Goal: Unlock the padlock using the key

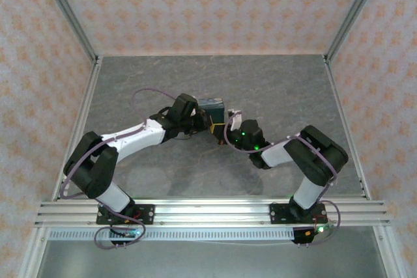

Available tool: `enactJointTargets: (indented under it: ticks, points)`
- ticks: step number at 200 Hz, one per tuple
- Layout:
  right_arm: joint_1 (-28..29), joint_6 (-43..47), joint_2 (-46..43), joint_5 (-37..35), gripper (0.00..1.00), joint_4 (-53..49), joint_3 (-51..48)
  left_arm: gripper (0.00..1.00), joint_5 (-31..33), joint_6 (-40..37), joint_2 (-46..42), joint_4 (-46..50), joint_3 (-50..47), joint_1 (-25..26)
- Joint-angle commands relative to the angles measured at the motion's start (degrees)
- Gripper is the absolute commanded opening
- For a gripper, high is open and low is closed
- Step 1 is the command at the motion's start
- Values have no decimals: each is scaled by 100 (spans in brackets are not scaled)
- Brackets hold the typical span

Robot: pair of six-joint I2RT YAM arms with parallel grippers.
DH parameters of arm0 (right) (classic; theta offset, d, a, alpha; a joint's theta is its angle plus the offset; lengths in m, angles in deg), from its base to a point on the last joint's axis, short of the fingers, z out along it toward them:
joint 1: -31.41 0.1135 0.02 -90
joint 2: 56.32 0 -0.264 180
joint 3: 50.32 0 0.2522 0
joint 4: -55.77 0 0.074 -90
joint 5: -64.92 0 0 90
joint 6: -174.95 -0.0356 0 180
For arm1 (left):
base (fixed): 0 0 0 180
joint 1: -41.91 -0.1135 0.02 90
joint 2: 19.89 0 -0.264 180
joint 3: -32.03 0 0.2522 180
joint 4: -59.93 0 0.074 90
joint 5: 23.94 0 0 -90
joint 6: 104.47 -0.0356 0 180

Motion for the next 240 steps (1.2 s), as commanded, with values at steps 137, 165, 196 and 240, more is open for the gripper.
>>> enactJointTargets:
  ticks: [137,165,196,240]
  points:
    - [350,-1408,657,-372,0,-163,63,62,-152,-35,-479,-339,-662,-394]
    - [455,-1715,699,-359,0,-197,157,62,-52,299,-768,-778,-1196,-589]
    - [491,-2144,616,-442,0,-300,265,55,-7,1035,-851,-2139,-1966,-591]
    - [516,-2703,541,-486,0,-311,328,50,-47,1324,-712,-2850,-2235,-523]
